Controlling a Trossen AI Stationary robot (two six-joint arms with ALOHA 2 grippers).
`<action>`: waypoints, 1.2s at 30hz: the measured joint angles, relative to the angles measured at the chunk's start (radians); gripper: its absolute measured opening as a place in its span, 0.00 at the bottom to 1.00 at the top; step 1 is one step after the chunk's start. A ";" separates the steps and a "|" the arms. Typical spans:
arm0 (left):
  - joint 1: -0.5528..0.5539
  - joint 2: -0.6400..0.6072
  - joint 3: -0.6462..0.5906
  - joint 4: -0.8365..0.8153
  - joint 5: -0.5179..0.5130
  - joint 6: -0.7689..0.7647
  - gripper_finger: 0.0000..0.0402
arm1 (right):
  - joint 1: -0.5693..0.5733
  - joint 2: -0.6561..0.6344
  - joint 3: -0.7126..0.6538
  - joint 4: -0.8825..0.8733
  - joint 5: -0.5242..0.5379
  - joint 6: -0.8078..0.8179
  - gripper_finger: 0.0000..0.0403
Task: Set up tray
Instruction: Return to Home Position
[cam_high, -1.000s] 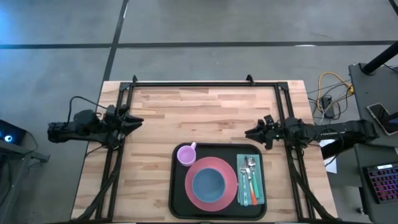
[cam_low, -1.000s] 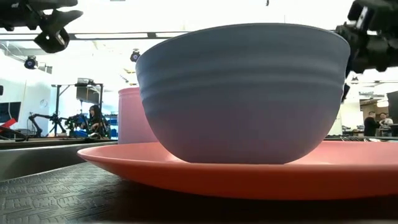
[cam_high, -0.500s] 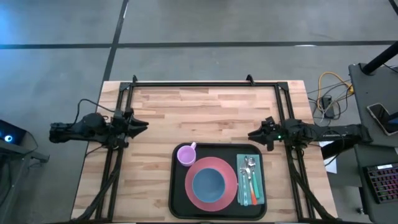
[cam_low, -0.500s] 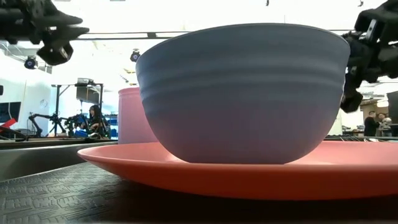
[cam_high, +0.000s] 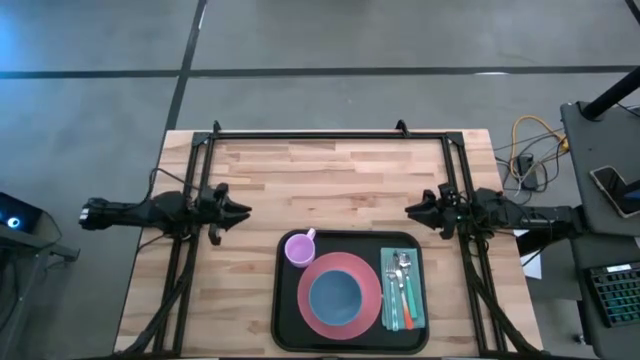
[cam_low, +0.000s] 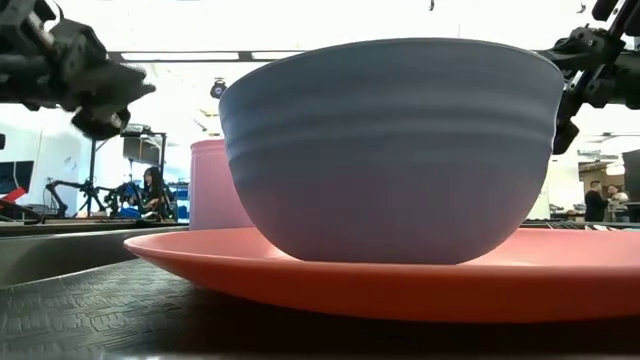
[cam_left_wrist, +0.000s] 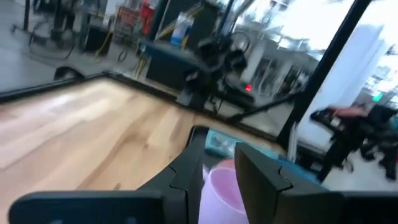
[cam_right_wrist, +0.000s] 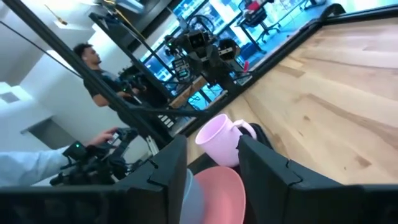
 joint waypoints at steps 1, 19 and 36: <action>0.005 0.003 -0.018 0.048 0.002 0.002 0.19 | 0.002 0.000 0.000 -0.002 -0.001 0.000 0.33; 0.117 0.001 -0.035 0.084 0.007 -0.001 0.19 | 0.067 0.000 -0.001 -0.009 -0.001 0.000 0.32; 0.116 0.077 -0.035 0.079 0.007 -0.001 0.19 | 0.068 0.000 -0.001 -0.008 -0.001 0.000 0.32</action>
